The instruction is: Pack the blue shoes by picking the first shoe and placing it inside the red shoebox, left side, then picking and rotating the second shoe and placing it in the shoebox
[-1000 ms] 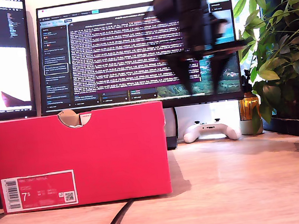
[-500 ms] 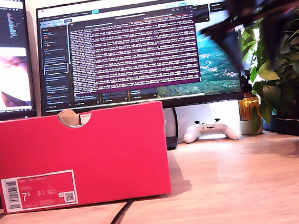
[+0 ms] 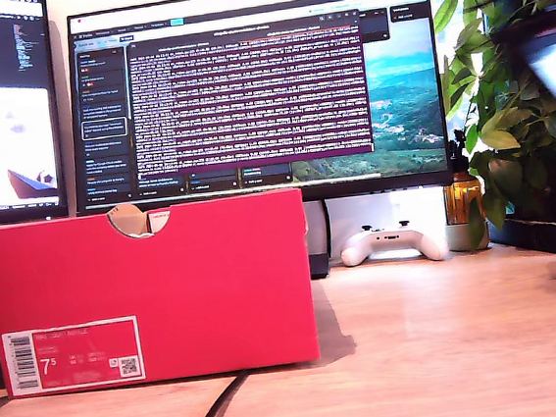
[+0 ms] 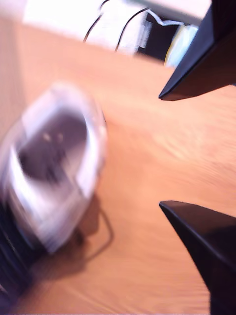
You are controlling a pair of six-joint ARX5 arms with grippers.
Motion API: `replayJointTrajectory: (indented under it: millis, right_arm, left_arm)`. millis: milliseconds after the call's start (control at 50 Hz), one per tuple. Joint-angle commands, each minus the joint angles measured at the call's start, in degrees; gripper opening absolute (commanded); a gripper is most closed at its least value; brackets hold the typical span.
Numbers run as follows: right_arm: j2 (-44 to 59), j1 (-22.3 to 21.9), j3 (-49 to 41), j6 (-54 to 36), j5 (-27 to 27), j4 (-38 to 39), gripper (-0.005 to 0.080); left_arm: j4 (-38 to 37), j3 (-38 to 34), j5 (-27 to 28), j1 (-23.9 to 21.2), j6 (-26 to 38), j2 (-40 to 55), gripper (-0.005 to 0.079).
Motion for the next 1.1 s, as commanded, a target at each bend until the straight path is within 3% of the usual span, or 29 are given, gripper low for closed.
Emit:
replayJointTrajectory:
  millis: [0,240,740,1080]
  right_arm:
    - [-1.99,-1.38,-2.32,1.16,0.59,0.02,0.0598]
    - [-4.17,-6.36,-4.92,0.55,0.44,0.02,0.0597]
    - [-3.19,-11.91,-6.51,0.15,2.58,0.46,0.0591]
    - [-2.71,-13.9,-12.74,-2.58,1.14,9.64,0.0591]
  left_arm:
    - [0.44,-1.29,0.2,-0.15,0.66,0.17,-0.0021]
    - [0.44,-1.29,0.2,-0.15,0.66,0.17,-0.0021]
    - [0.44,-1.29,0.2,-0.15,0.66,0.17,-0.0021]
    - [0.44,-1.29,0.2,-0.15,0.63,0.17,-0.0021]
